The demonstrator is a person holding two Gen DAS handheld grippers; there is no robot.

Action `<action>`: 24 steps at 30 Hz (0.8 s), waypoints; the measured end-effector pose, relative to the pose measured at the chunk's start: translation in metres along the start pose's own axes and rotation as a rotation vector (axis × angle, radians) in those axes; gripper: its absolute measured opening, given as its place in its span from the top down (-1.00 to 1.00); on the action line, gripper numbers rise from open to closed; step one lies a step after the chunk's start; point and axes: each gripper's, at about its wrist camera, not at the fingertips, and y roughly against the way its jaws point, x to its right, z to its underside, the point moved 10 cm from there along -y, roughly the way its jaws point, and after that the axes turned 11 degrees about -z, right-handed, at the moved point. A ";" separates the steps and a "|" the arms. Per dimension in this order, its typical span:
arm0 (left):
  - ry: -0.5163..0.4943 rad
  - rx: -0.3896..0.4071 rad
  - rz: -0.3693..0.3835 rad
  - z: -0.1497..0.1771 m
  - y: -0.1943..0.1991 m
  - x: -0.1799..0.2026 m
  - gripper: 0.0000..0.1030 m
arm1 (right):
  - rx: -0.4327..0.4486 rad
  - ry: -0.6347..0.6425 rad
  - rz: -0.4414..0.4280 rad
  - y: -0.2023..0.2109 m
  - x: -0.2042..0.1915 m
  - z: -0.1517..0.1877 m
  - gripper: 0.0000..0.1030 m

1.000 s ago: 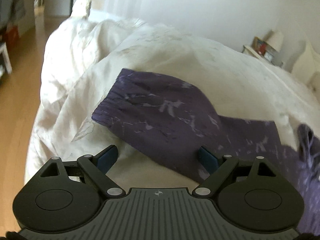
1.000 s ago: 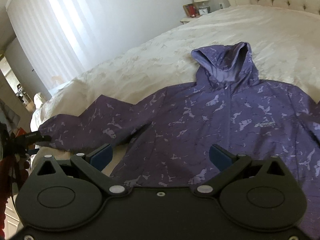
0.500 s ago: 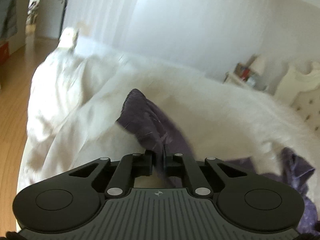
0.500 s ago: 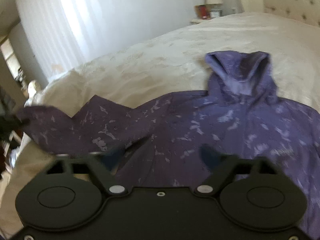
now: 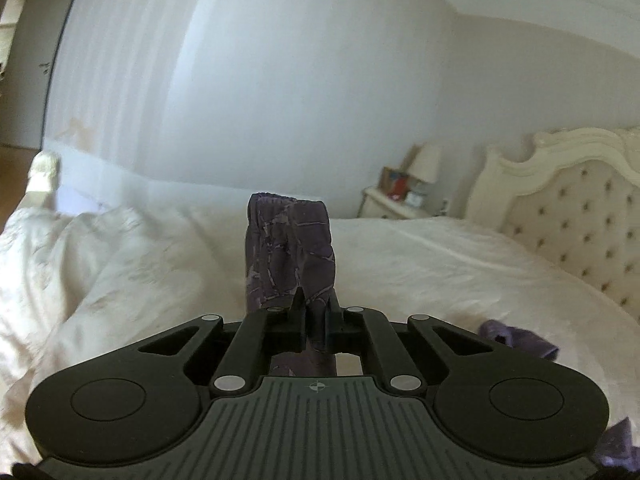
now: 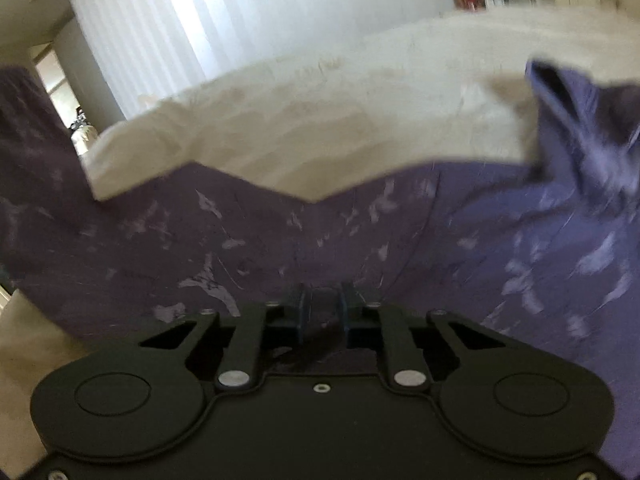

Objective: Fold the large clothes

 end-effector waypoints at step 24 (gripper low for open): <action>-0.149 -0.028 0.582 0.063 0.012 0.298 0.84 | 0.123 -0.276 0.152 0.142 0.133 0.028 -0.03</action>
